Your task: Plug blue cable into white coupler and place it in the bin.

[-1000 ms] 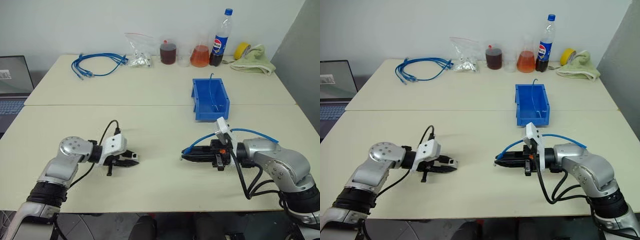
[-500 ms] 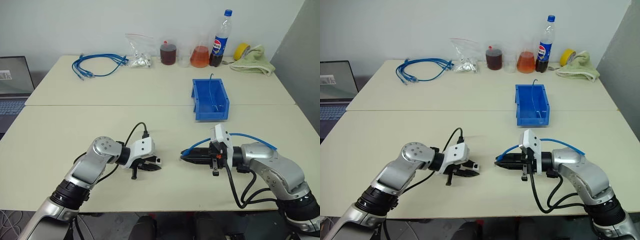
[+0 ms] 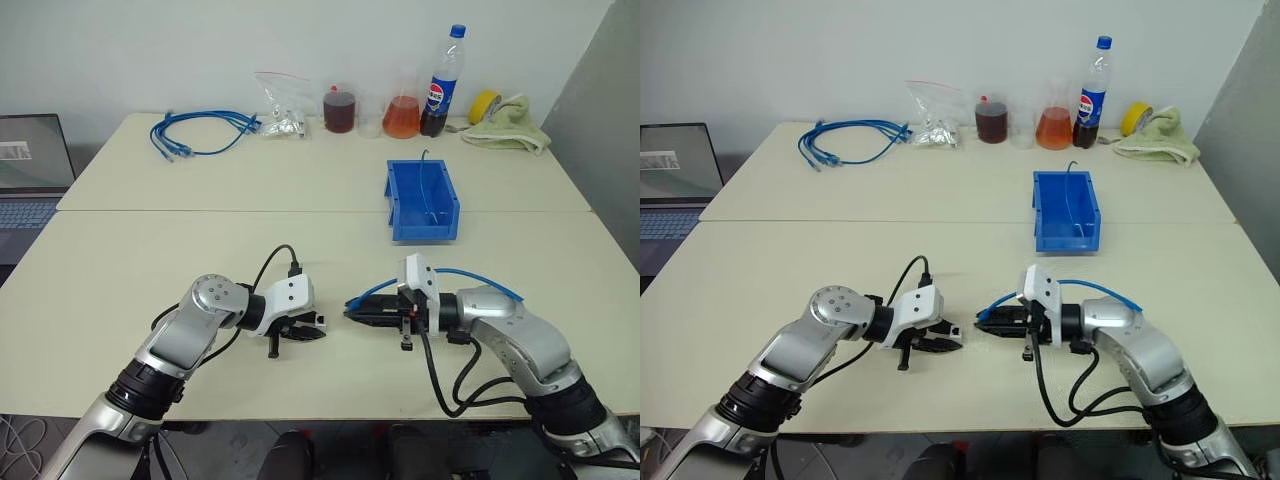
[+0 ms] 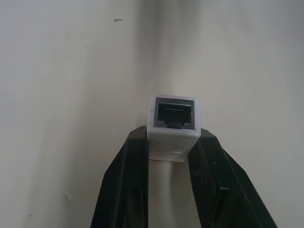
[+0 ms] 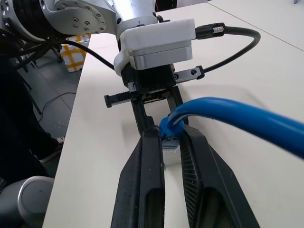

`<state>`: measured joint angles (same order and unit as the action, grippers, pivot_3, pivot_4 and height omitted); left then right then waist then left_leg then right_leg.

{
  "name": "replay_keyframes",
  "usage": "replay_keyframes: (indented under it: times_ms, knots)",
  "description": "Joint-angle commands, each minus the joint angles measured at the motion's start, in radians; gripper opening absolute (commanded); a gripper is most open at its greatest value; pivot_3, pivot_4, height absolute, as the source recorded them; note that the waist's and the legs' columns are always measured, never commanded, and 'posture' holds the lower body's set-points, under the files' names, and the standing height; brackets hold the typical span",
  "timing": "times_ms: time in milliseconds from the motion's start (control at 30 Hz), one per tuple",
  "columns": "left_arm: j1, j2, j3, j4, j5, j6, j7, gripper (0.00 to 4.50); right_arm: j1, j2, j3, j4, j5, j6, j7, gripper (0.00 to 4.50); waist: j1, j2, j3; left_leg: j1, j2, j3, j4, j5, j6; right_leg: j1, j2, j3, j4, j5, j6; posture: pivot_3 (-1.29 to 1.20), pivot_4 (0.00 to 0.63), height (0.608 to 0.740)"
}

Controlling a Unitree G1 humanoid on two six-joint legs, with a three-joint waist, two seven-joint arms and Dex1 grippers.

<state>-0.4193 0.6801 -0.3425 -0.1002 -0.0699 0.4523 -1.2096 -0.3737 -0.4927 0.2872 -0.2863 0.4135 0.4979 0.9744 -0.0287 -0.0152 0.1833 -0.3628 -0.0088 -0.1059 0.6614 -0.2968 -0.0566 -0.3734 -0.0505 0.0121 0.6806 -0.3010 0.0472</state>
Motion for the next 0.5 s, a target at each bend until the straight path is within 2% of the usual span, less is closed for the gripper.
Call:
replay_keyframes:
  times_ms: [33,500]
  knots:
    - [0.022,0.000,-0.046,0.027,0.013,0.027,-0.004,0.83,-0.034,0.025,0.038,0.032,-0.043,-0.046,0.005,0.20,0.000,0.000,0.000,0.000,0.000,0.000,0.000,0.000,0.000,0.000,0.000,0.000,0.000,0.000,0.000,0.00,0.150,0.740]
    - [0.018,0.007,-0.046,0.043,0.013,0.012,-0.024,0.83,-0.088,0.096,0.123,0.124,-0.165,-0.092,-0.004,0.20,-0.001,0.001,-0.001,0.000,0.000,0.000,0.000,0.000,0.000,0.000,0.000,0.000,0.000,0.000,0.000,0.00,0.150,0.740]
